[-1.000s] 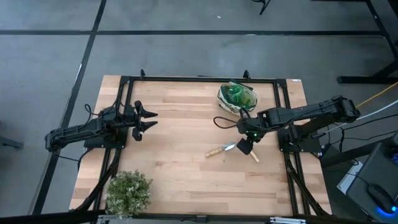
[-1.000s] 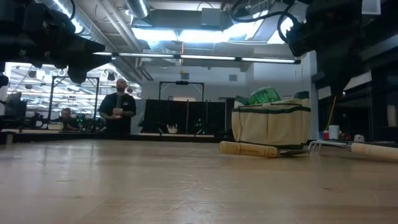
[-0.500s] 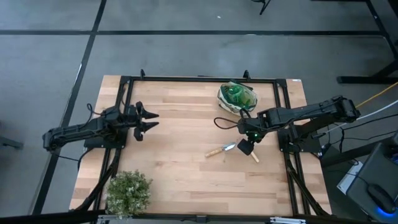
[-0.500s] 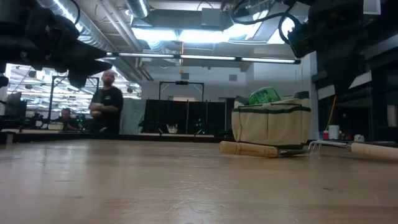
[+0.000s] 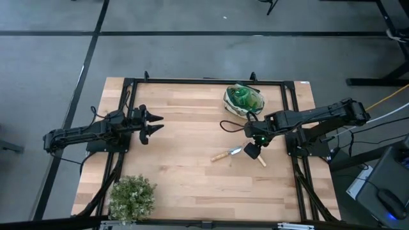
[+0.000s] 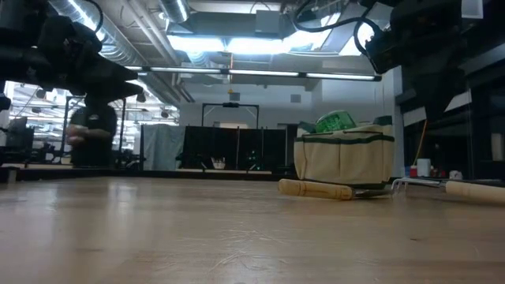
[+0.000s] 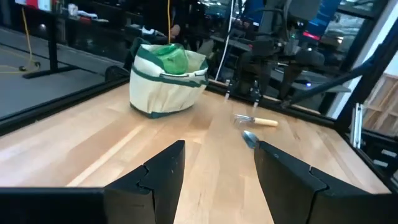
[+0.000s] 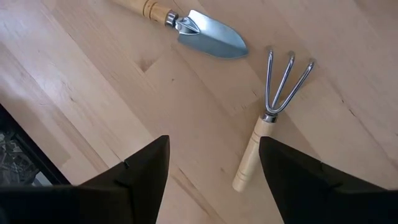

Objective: Pick & Place Garden tools in Gardening bag
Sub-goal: Put the mini rake into the white bag

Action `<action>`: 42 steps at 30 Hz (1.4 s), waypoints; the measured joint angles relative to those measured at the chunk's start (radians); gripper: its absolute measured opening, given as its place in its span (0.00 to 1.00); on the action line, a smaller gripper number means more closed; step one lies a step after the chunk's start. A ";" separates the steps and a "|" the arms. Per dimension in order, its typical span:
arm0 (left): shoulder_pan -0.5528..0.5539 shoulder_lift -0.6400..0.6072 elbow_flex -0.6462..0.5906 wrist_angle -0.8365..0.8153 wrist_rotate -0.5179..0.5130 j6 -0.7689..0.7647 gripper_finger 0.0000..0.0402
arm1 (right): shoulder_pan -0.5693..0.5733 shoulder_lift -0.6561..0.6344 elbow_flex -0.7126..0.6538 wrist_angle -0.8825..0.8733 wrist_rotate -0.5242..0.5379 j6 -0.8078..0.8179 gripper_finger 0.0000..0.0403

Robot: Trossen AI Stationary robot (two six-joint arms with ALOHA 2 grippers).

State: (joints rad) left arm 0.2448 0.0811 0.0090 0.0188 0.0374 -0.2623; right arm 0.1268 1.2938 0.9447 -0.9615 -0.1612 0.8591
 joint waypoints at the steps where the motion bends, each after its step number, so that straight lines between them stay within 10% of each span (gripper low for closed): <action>1: -0.010 0.000 0.000 -0.003 -0.015 0.002 0.47 | 0.000 0.000 0.000 0.000 0.000 0.000 0.63; 7: -0.065 0.001 0.000 0.002 -0.132 0.046 0.48 | 0.000 0.000 0.000 -0.005 0.000 -0.007 0.63; 42: -0.073 0.000 0.000 -0.008 -0.069 -0.005 0.47 | 0.078 0.000 0.000 -0.094 0.099 -0.115 0.63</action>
State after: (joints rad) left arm 0.1722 0.0811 0.0093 0.0105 -0.0319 -0.2669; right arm 0.2047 1.2938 0.9447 -1.0555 -0.0624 0.7441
